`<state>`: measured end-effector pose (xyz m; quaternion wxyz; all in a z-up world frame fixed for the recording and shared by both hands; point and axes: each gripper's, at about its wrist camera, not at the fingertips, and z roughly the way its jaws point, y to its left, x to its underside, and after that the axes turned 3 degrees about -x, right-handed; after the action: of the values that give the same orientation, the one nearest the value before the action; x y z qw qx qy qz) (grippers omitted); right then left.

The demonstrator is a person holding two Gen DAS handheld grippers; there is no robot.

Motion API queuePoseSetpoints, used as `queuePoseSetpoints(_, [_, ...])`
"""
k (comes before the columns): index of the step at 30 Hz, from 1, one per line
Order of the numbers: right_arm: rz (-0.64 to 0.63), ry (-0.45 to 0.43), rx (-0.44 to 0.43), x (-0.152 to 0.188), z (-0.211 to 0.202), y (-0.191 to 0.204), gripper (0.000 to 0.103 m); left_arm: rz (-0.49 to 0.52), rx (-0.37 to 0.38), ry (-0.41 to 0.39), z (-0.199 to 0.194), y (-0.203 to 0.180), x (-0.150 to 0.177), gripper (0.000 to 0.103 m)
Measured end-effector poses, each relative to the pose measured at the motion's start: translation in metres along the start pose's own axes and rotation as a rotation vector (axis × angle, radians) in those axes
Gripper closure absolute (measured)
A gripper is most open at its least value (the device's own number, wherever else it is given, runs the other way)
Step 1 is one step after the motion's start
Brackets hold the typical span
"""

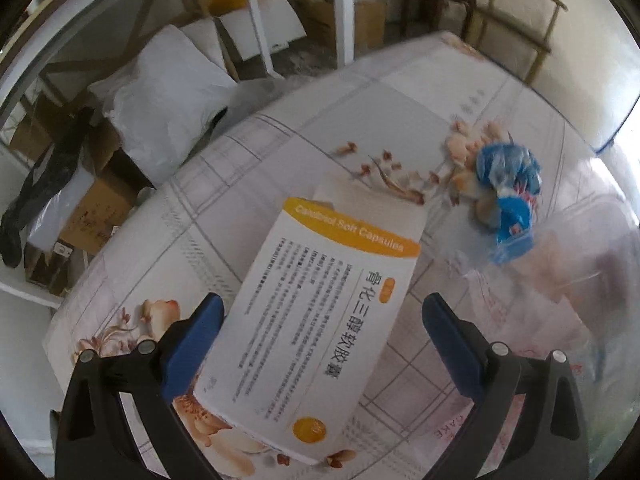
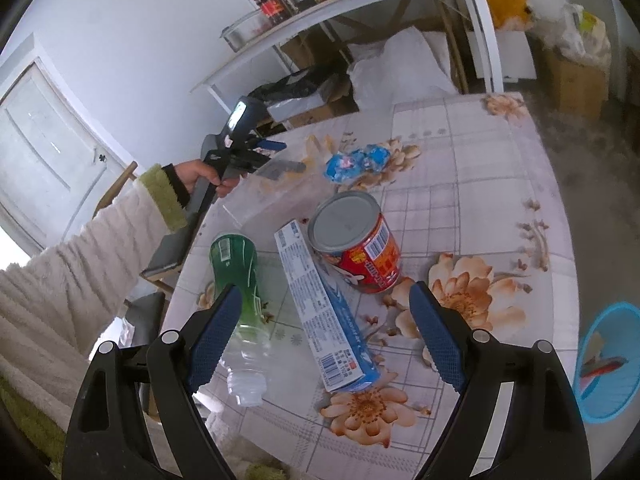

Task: Collect trash
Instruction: 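Grasp the white medicine box with the left tool while the right tool grasps the blue wrapper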

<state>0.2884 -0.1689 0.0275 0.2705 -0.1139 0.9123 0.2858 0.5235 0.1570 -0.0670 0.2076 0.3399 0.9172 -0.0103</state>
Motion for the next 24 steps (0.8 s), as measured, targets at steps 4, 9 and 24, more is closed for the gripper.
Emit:
queuePoseSetpoints(4, [0.005, 0.007, -0.003, 0.001, 0.003, -0.002, 0.021, 0.003, -0.012, 0.021, 0.007, -0.004, 0.002, 0.016])
queuePoseSetpoints(9, [-0.016, -0.011, -0.027, -0.025, -0.004, -0.004, 0.021, -0.035, 0.007, 0.004, 0.009, -0.001, 0.007, 0.021])
queuePoseSetpoints(24, [0.296, 0.394, -0.172, -0.185, 0.180, -0.088, 0.030, -0.262, -0.016, 0.013, 0.003, 0.012, 0.019, 0.030])
